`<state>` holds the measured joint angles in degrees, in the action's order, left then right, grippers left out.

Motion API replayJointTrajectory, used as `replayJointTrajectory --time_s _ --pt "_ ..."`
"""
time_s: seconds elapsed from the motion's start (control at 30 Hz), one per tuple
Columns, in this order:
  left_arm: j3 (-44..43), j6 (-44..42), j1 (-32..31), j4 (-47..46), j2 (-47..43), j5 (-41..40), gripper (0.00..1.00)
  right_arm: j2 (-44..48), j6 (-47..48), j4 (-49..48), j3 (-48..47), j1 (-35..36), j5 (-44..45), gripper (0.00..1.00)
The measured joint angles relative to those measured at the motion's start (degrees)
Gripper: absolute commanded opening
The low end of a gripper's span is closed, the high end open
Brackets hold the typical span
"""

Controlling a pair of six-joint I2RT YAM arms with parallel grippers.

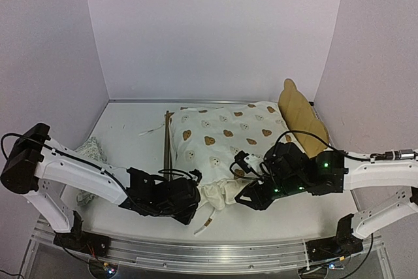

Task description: Set up the pet bed

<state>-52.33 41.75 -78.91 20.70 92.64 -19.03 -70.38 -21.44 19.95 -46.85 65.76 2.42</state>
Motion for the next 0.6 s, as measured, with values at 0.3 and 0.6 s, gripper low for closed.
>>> replayJointTrajectory --time_s 0.3,0.6 --pt "-5.7 2.3 0.2 5.1 0.0 -0.1 0.0 -2.4 1.0 -5.9 2.1 0.4 -5.4 0.35" --pt "-5.8 7.2 3.5 6.8 -5.0 0.0 0.0 -8.9 6.0 -14.8 4.4 6.0 -10.1 0.34"
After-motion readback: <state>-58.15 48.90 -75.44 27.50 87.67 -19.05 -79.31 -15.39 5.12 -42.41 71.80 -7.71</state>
